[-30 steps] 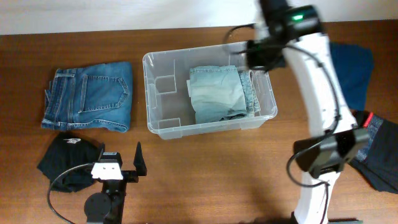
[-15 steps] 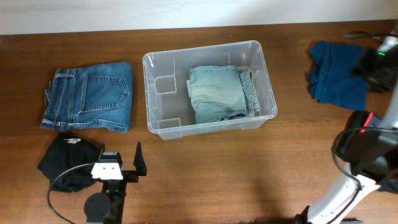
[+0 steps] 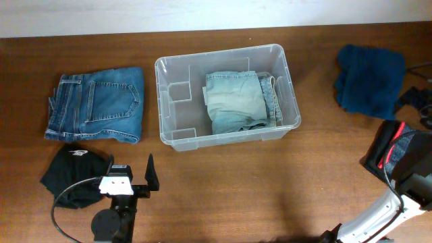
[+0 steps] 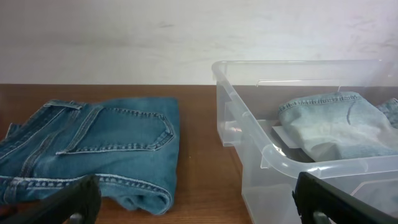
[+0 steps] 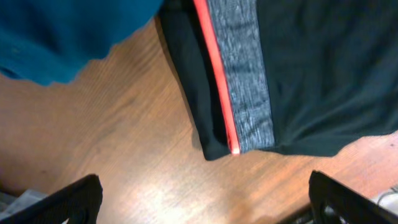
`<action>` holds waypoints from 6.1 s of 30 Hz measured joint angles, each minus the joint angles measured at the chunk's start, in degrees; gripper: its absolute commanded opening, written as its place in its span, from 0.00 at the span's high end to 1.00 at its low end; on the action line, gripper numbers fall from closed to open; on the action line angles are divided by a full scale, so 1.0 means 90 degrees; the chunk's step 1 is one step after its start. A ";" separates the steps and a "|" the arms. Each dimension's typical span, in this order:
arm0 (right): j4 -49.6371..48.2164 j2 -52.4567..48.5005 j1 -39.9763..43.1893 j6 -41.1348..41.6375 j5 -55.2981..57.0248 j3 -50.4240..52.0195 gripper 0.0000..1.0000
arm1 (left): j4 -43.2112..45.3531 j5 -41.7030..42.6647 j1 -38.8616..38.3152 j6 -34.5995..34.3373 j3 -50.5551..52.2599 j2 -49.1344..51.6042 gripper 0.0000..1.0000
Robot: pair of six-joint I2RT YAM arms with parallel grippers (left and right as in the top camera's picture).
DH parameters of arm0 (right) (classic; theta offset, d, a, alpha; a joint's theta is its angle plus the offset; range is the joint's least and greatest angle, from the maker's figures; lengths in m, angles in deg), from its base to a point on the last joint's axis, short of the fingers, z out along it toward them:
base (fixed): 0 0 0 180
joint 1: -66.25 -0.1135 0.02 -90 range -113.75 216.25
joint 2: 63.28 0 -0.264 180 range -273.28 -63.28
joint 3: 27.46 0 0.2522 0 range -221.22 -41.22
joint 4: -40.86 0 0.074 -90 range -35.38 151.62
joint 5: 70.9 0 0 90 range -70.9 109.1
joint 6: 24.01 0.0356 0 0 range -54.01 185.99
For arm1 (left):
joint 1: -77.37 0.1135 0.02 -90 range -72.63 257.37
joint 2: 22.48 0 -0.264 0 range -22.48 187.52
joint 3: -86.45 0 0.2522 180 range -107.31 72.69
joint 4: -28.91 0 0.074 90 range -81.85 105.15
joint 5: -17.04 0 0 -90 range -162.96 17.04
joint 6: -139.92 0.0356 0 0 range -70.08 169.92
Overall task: Pack container
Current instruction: 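Move the right gripper right toward the black-and-red garment, then descend and grasp the black-and-red garment with the right gripper, then lift the black-and-red garment and carry it into the container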
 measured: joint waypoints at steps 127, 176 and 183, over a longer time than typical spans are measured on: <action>-0.2688 0.2555 -0.0459 -0.0503 -0.0325 0.3104 0.96 | 0.0000 0.0000 0.0000 0.0000 0.0000 0.0000 0.01; -0.4925 0.3002 -0.6499 0.2200 -0.0367 0.2152 0.96 | 0.0000 0.0000 0.0000 0.0000 0.0000 0.0000 0.01; -0.4673 0.2540 -0.7060 0.2220 0.0889 0.2152 0.96 | 0.0000 0.0000 0.0000 0.0000 0.0000 0.0000 0.01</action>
